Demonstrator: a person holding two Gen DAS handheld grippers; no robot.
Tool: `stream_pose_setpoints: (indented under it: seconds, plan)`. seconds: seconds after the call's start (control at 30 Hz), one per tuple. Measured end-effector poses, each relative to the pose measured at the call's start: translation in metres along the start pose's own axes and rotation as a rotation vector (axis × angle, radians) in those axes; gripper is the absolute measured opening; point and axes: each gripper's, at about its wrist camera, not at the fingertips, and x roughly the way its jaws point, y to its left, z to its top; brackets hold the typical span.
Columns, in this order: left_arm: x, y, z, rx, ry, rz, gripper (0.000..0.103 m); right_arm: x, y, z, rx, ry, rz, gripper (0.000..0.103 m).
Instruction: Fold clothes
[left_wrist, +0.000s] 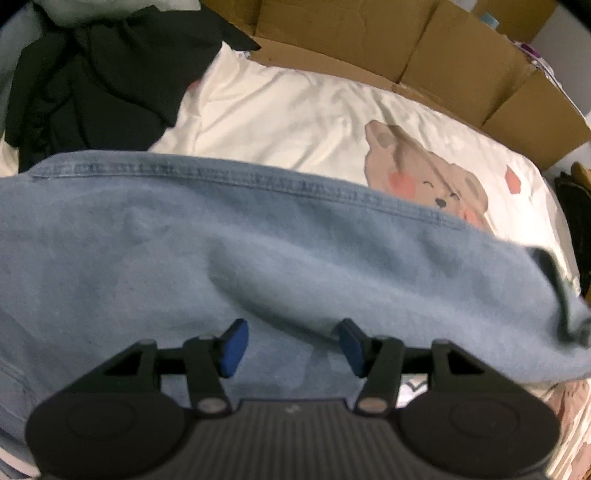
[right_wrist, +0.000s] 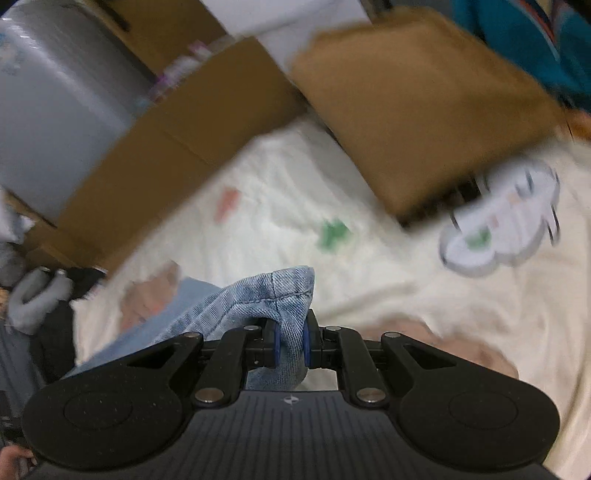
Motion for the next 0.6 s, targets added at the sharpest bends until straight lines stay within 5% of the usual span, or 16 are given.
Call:
stream_pose_setpoints:
  seconds: [0.1,0.23,0.6]
  plan:
    - [-0.001,0.004,-0.001,0.006,0.0,0.008,0.058,0.021,-0.02,-0.012,0.025,0.088,-0.083,0.018]
    - [-0.002,0.011,0.0,-0.012,-0.007,0.023,0.058,0.017,-0.026,-0.019,-0.006,0.078,-0.132,0.045]
    - [-0.008,0.031,0.0,-0.058,-0.047,0.052,0.058,-0.009,0.033,-0.005,-0.309,-0.094,-0.136,0.045]
